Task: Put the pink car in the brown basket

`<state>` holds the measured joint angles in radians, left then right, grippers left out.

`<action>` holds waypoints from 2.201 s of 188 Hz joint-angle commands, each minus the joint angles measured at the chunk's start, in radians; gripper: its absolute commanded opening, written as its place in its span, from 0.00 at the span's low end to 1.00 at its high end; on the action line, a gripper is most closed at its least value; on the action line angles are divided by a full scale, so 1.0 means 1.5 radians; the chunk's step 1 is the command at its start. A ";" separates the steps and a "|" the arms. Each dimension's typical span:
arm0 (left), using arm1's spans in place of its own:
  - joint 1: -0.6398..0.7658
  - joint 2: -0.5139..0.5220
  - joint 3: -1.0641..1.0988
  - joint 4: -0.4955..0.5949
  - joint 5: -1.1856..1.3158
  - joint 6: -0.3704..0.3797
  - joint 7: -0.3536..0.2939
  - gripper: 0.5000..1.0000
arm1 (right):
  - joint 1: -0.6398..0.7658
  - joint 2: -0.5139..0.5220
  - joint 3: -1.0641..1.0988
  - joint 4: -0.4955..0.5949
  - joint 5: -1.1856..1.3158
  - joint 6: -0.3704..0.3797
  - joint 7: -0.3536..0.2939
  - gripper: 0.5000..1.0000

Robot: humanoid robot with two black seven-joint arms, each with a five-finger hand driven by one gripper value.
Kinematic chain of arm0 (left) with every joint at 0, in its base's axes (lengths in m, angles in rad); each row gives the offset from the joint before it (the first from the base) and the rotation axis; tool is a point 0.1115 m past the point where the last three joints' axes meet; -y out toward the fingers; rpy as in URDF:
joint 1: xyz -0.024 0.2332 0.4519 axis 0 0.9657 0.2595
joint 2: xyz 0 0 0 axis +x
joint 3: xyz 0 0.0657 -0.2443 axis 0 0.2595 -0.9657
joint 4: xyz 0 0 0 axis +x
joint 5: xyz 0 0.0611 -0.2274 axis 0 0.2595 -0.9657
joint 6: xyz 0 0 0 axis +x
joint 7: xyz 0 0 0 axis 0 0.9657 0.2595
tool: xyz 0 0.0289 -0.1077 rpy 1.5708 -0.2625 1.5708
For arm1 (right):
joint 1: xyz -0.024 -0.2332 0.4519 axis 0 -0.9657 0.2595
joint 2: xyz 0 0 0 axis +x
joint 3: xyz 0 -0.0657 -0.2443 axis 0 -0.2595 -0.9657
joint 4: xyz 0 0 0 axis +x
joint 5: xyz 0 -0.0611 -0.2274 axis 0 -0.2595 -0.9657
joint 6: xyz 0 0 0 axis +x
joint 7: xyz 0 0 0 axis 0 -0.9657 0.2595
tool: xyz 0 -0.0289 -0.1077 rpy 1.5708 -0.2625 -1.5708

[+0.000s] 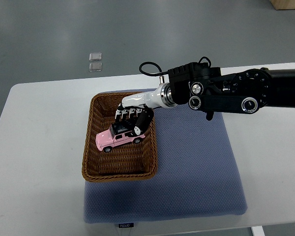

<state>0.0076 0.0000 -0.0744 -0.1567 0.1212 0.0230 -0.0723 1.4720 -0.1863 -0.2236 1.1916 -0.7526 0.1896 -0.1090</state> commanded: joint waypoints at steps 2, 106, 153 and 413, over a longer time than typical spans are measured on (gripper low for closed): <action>0.000 0.000 0.000 0.000 0.000 0.000 0.000 1.00 | -0.015 0.009 0.000 -0.022 -0.002 -0.001 -0.001 0.00; 0.000 0.000 0.001 -0.001 0.000 0.000 0.000 1.00 | -0.049 0.056 0.001 -0.046 -0.008 -0.033 -0.001 0.00; 0.000 0.000 -0.001 0.000 0.000 0.000 0.000 1.00 | -0.050 0.066 0.001 -0.050 -0.005 -0.054 0.000 0.48; 0.000 0.000 -0.001 0.000 0.000 0.000 0.000 1.00 | -0.330 -0.033 0.625 -0.215 0.016 -0.068 0.034 0.76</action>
<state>0.0077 0.0000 -0.0739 -0.1565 0.1212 0.0230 -0.0722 1.0384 -0.2336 0.6059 0.8723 -0.7294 0.0872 -0.0920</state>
